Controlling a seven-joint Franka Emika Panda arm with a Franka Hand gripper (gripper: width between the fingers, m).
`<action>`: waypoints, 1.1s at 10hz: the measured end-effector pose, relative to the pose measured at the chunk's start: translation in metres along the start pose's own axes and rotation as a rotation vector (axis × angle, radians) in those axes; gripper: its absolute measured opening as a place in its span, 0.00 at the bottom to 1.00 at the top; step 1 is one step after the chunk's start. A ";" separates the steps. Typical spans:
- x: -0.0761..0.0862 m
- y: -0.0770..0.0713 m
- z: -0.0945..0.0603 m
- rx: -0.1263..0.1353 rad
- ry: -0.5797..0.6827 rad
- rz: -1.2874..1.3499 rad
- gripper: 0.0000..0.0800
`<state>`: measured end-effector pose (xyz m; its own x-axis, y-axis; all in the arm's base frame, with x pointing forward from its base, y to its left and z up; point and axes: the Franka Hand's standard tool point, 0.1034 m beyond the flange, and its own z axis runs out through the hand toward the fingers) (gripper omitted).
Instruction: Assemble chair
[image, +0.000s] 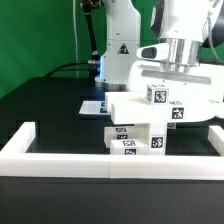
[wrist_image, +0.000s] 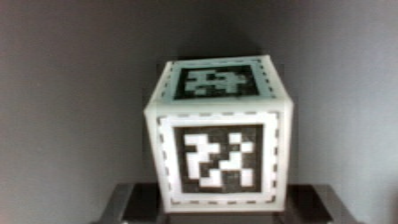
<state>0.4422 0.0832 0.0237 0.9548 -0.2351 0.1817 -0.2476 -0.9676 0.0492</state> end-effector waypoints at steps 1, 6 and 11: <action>-0.008 -0.001 -0.005 0.006 -0.005 -0.005 0.36; -0.017 0.000 -0.060 0.087 -0.090 0.018 0.36; 0.013 0.008 -0.083 0.125 -0.108 0.045 0.36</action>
Offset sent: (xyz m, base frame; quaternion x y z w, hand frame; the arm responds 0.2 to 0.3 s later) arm -0.0296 -0.0071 0.0425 0.0107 -0.0343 -0.0008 0.9994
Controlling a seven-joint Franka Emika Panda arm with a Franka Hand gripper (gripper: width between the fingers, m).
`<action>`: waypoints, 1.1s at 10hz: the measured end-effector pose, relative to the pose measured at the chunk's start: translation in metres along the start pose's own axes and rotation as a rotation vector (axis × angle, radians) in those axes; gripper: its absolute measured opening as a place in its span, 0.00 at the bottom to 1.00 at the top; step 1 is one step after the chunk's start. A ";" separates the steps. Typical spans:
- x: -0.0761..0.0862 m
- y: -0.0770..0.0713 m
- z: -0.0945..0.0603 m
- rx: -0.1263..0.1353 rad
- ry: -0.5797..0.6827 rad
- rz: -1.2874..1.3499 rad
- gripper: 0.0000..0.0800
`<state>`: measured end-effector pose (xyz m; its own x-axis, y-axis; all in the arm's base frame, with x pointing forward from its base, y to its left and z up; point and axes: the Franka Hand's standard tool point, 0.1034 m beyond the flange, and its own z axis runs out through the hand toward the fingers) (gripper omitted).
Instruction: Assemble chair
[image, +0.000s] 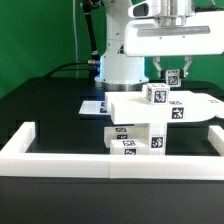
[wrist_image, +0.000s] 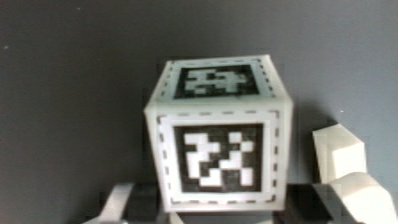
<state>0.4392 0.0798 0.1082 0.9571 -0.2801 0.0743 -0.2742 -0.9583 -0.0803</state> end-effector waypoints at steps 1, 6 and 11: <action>0.000 0.001 0.000 -0.001 -0.001 0.001 0.36; 0.054 0.016 -0.030 -0.030 0.046 -0.230 0.36; 0.065 0.017 -0.030 -0.041 0.052 -0.289 0.36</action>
Offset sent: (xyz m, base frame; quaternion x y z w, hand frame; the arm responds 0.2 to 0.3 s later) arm 0.0387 -0.0443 0.0428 -0.0366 0.0091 -0.1607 0.9863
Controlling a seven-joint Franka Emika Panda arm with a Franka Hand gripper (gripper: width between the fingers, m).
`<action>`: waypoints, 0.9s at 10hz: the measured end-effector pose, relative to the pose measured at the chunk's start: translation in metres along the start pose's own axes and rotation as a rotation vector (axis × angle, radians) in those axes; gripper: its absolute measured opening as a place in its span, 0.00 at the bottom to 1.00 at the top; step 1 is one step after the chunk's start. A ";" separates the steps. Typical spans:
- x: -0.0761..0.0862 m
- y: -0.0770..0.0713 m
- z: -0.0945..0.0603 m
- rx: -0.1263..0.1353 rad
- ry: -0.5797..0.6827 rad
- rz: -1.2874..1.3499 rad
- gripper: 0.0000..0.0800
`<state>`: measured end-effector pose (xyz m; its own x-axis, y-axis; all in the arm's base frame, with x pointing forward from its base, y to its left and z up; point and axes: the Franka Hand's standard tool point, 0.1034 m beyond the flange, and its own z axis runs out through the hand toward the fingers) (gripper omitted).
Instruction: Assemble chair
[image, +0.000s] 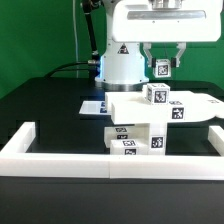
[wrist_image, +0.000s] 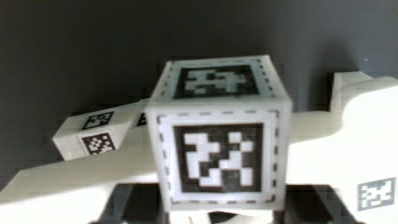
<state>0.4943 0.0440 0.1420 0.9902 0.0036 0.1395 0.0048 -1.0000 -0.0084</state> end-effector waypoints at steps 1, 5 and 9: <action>0.012 0.005 -0.002 -0.008 0.015 -0.025 0.36; 0.032 0.010 -0.001 -0.028 0.033 -0.063 0.36; 0.039 0.019 0.002 -0.043 0.033 -0.096 0.36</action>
Offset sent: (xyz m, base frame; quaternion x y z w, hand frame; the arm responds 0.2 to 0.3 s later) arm 0.0243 0.0052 0.0014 0.0136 0.0092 -0.0453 0.9988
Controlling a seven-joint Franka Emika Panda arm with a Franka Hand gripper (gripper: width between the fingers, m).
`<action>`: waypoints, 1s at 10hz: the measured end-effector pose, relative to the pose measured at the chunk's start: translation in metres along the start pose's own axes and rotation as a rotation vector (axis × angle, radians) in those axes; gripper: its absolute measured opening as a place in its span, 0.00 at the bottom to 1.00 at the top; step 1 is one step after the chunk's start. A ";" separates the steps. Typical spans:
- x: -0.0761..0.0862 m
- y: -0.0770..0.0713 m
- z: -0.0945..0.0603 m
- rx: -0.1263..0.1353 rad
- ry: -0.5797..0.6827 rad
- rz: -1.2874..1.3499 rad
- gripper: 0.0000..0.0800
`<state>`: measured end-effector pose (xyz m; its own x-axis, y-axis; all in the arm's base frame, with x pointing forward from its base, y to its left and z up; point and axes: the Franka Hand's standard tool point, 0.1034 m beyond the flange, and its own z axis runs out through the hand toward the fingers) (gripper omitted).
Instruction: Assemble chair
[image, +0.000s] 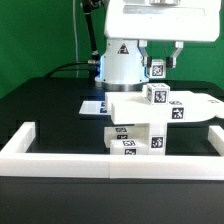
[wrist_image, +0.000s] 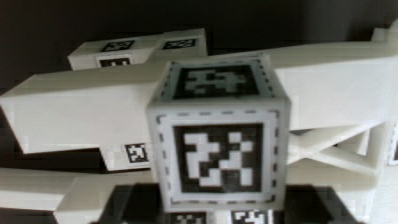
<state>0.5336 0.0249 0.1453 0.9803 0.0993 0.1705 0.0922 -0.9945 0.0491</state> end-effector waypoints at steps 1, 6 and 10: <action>0.004 0.005 0.001 -0.007 0.001 0.005 0.36; 0.006 0.013 0.008 -0.022 -0.006 0.011 0.36; 0.004 0.009 0.012 -0.024 -0.013 0.005 0.36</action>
Offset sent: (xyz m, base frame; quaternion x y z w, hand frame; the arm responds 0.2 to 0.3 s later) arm 0.0133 -0.0050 -0.0053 0.0092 0.0021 -0.0075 0.9999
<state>0.5406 0.0160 0.1342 0.9830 0.0935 0.1580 0.0830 -0.9940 0.0714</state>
